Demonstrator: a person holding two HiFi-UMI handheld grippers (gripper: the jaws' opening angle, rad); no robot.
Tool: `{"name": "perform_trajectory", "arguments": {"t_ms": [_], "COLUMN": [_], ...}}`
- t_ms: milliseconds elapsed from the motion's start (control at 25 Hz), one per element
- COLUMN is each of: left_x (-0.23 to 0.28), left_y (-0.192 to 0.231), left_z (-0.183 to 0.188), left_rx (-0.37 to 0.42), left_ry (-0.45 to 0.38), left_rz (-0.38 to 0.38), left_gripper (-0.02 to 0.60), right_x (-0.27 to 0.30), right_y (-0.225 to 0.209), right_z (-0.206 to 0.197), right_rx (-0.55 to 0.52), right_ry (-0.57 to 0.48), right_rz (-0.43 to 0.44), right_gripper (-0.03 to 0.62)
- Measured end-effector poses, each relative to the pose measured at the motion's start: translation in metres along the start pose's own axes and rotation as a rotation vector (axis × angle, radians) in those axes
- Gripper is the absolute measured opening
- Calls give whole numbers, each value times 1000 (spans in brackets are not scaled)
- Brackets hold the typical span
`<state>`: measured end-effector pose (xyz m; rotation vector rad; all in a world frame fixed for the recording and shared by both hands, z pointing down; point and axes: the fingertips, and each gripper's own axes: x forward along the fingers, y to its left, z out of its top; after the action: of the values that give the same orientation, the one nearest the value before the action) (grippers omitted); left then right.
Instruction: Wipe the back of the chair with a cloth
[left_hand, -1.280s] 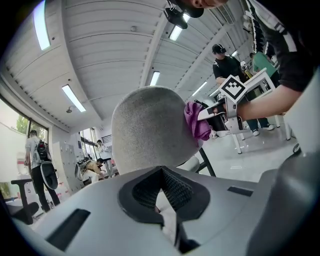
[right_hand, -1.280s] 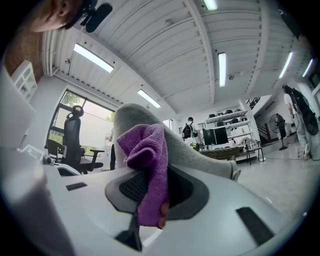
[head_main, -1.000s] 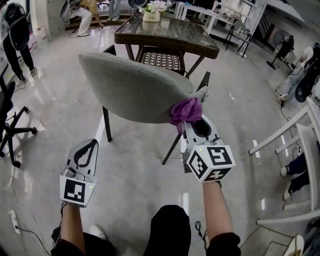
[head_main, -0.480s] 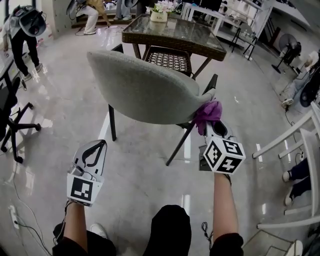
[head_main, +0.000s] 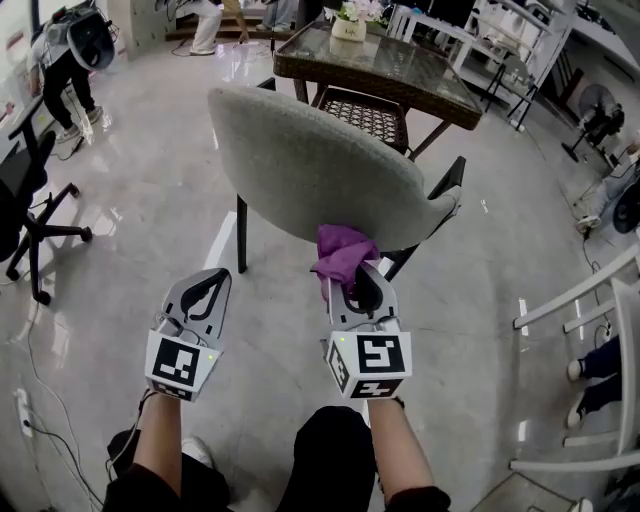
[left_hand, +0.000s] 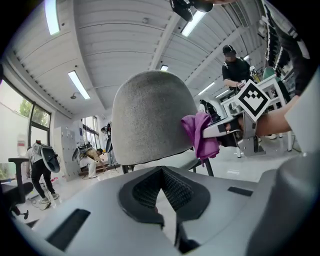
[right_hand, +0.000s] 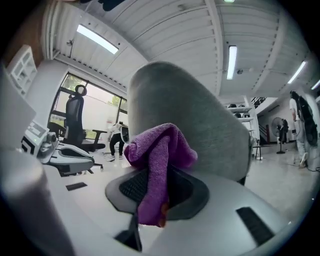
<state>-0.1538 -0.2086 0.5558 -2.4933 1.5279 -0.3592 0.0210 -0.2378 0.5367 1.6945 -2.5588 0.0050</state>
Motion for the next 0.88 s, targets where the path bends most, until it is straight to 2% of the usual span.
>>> {"name": "perform_trajectory", "arguments": {"t_ms": [120, 360, 640, 880], "left_x": [-2, -6, -3, 0], "left_y": [2, 10, 0, -12], "left_z": [-2, -5, 0, -2], "left_rx": [-1, -26, -26, -27], "left_ry": [-3, -14, -3, 14], "left_rz": [6, 24, 24, 14], "left_gripper": [9, 9, 9, 9], "right_x": [23, 43, 24, 2], "right_y": [32, 64, 32, -19], "right_z": [-6, -1, 3, -1], "right_rx": [3, -93, -123, -83], "right_ry": [18, 32, 20, 13], "right_rz": [64, 119, 81, 2], "right_gripper": [95, 95, 95, 95]}}
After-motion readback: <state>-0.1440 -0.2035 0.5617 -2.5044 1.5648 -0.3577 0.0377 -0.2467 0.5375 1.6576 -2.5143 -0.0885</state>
